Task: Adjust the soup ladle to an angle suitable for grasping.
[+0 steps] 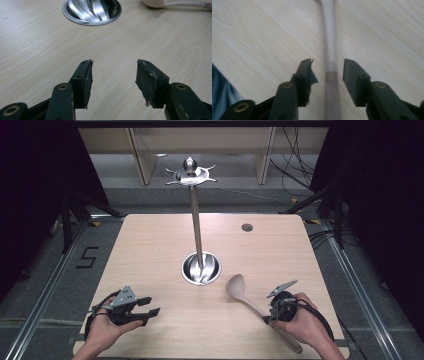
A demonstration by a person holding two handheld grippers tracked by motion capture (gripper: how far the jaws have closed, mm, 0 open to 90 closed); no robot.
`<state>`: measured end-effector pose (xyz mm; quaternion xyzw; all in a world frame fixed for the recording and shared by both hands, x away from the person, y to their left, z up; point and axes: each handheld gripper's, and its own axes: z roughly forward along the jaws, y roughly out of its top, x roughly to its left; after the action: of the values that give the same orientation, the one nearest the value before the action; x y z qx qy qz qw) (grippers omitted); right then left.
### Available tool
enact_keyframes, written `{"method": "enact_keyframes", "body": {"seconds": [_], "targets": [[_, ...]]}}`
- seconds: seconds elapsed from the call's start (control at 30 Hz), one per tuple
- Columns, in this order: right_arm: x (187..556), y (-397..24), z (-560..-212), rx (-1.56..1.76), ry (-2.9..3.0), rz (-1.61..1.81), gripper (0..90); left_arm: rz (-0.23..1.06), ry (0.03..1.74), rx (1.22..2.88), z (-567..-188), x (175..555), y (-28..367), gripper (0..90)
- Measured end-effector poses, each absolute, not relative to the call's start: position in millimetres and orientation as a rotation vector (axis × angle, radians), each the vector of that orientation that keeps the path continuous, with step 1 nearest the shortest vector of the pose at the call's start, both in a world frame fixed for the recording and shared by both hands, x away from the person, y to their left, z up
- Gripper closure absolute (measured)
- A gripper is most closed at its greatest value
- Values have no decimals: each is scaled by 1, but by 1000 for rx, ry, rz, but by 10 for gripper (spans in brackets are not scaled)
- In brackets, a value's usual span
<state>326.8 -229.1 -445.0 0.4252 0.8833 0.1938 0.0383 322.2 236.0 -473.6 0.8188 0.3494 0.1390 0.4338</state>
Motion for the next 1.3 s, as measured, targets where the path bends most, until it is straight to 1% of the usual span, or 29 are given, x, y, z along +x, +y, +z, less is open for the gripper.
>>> {"method": "enact_keyframes", "body": {"seconds": [0.13, 0.17, 0.2, 0.23, 0.3, 0.37, 0.43, 0.5, 0.53, 0.67, 0.7, 0.73, 0.77, 0.83, 0.93, 1.0, 1.03, 1.07, 1.1, 1.3], "targets": [[316, -230, -444, 1372, 2746, 566, 847, 338, 876, 2031, -473, 324, 237, 477], [315, -230, -447, 1371, 2773, 556, 882, 359, 870, 2034, -472, 325, 238, 481], [315, -230, -447, 1371, 2773, 556, 882, 341, 883, 2016, -473, 326, 237, 481], [311, -229, -451, 1398, 2821, 507, 900, 346, 889, 2016, -473, 327, 237, 482], [309, -229, -453, 1412, 2834, 484, 900, 361, 895, 2024, -474, 327, 238, 482], [306, -226, -454, 1511, 2849, 416, 900, 336, 888, 2024, -474, 325, 238, 483], [306, -226, -457, 1519, 2833, 408, 900, 357, 885, 2020, -474, 323, 238, 483], [306, -226, -457, 1521, 2841, 393, 900, 345, 882, 2016, -473, 322, 238, 483], [305, -222, -456, 1637, 2832, 301, 900, 352, 879, 2022, -473, 321, 239, 483], [306, -225, -461, 1583, 2836, 300, 900, 354, 888, 2021, -473, 321, 240, 483], [306, -225, -461, 1583, 2836, 300, 900, 363, 896, 1991, -474, 321, 238, 483], [306, -225, -458, 1675, 2826, 253, 900, 358, 884, 2025, -473, 322, 239, 482], [307, -227, -459, 1643, 2841, 258, 900, 358, 884, 2025, -473, 322, 239, 482], [307, -227, -458, 1683, 2837, 250, 900, 357, 885, 2015, -474, 323, 237, 482], [307, -230, -461, 1607, 2827, 300, 900, 348, 885, 2025, -475, 323, 237, 481], [308, -228, -461, 1632, 2832, 246, 900, 346, 888, 2025, -475, 323, 238, 481], [313, -232, -465, 1473, 2883, 288, 900, 348, 889, 2029, -475, 323, 238, 481], [313, -232, -465, 1473, 2883, 288, 900, 352, 893, 2024, -475, 322, 238, 481], [308, -228, -463, 1639, 2821, 254, 900, 347, 894, 2024, -474, 323, 238, 481], [307, -229, -460, 1654, 2802, 270, 900, 357, 888, 2031, -476, 323, 237, 480]]}}
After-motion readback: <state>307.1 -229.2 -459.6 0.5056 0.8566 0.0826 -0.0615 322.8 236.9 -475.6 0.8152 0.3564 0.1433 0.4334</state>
